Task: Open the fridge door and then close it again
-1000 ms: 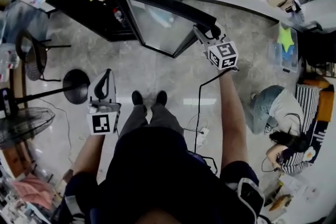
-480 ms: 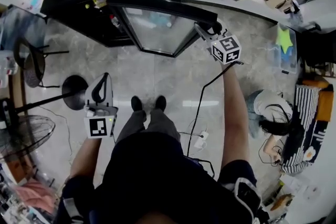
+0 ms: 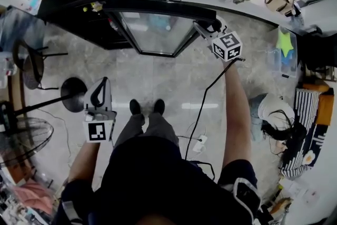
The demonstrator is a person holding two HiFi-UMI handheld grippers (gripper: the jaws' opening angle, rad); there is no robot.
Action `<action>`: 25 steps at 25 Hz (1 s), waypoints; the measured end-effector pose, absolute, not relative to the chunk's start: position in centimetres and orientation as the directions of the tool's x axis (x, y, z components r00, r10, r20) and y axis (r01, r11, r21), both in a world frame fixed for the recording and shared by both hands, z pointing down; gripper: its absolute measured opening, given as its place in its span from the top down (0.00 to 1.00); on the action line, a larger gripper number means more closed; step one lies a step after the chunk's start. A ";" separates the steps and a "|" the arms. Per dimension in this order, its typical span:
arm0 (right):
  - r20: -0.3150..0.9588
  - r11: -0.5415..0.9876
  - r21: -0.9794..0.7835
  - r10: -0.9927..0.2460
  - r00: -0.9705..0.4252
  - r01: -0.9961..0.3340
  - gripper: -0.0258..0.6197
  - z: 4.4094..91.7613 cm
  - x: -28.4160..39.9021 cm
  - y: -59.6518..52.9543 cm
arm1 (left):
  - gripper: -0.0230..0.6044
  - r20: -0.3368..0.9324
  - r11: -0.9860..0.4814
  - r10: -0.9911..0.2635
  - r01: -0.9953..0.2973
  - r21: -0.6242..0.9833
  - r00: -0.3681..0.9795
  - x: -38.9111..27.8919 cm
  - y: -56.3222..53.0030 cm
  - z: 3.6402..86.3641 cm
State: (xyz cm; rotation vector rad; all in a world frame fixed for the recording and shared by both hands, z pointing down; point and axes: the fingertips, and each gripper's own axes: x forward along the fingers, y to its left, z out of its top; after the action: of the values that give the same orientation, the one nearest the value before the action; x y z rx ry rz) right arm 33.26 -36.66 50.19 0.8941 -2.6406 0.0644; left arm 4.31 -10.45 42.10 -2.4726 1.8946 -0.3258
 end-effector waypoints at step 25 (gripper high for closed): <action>0.358 0.867 0.066 -0.482 -0.800 -0.493 0.57 50.5 32.7 -42.4 | 0.93 0.189 -0.252 -0.957 -0.955 -0.158 0.221 4.1 -12.4 43.0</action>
State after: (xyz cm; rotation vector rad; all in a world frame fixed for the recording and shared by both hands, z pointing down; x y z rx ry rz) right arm 32.70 -42.43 50.46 0.7244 -2.6739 0.0430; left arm 4.14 -12.41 42.99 -2.4484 1.9157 -0.3886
